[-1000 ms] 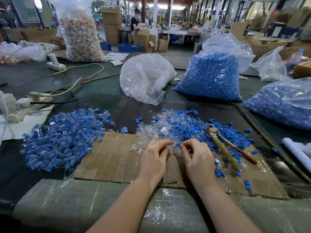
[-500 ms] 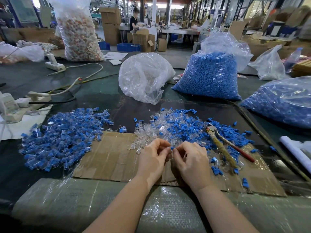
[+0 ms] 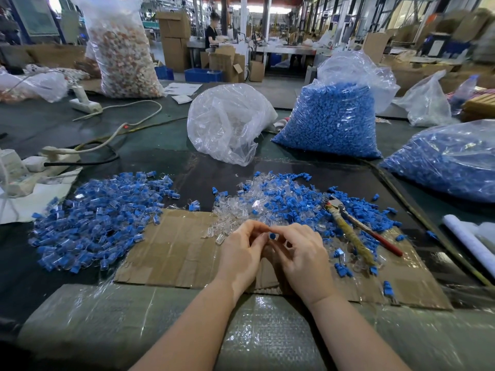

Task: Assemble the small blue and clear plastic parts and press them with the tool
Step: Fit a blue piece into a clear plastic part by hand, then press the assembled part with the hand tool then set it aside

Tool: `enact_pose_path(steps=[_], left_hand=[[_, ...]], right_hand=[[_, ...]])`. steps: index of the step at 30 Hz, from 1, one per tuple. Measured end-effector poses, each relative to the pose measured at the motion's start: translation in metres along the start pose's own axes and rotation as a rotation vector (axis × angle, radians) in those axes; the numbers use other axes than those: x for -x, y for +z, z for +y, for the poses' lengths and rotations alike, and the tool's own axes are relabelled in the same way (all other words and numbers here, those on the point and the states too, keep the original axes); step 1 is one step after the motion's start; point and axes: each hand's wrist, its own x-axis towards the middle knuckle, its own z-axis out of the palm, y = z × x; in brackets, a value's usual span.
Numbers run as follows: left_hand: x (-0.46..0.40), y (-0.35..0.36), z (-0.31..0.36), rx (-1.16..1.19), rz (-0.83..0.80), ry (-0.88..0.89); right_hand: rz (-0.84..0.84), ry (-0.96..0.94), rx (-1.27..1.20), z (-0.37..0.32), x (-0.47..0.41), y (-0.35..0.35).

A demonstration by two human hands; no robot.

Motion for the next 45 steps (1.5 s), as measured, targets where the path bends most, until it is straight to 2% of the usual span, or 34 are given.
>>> enact_pose_path(steps=[10, 15, 18, 21, 23, 24, 26, 29, 34, 40, 45], left_hand=[[0.001, -0.001, 0.006, -0.071, 0.012, 0.047], [-0.002, -0.001, 0.006, -0.012, -0.019, -0.005], [-0.005, 0.001, 0.009, 0.076, -0.022, -0.066], [-0.007, 0.001, 0.012, 0.170, 0.004, -0.108], [-0.007, 0.001, 0.015, 0.196, -0.006, -0.128], [-0.007, 0.000, 0.017, 0.198, -0.016, -0.136], [-0.008, 0.000, 0.021, 0.190, -0.027, -0.145], [-0.009, 0.001, 0.026, 0.203, -0.028, -0.156], [-0.009, 0.003, 0.033, 0.182, -0.026, -0.164], [-0.015, 0.001, 0.034, 0.107, -0.021, -0.133], [-0.015, -0.001, 0.034, 0.120, -0.029, -0.140]], right_hand=[[0.016, -0.015, -0.038, -0.001, -0.001, -0.002], [-0.027, -0.028, -0.016, -0.001, -0.002, -0.005], [0.041, -0.008, 0.049, 0.003, -0.009, -0.014], [0.122, 0.165, 0.184, 0.015, -0.020, -0.031], [0.112, 0.386, 0.331, 0.030, -0.027, -0.047], [0.044, 0.522, 0.437, 0.037, -0.030, -0.055], [-0.198, 0.764, 0.590, 0.050, -0.037, -0.070], [-0.459, 0.928, 0.564, 0.063, -0.044, -0.080], [-0.545, 0.918, 0.590, 0.067, -0.050, -0.077], [-0.342, 0.863, 0.541, 0.069, -0.057, -0.074], [-0.358, 0.845, 0.553, 0.075, -0.057, -0.074]])
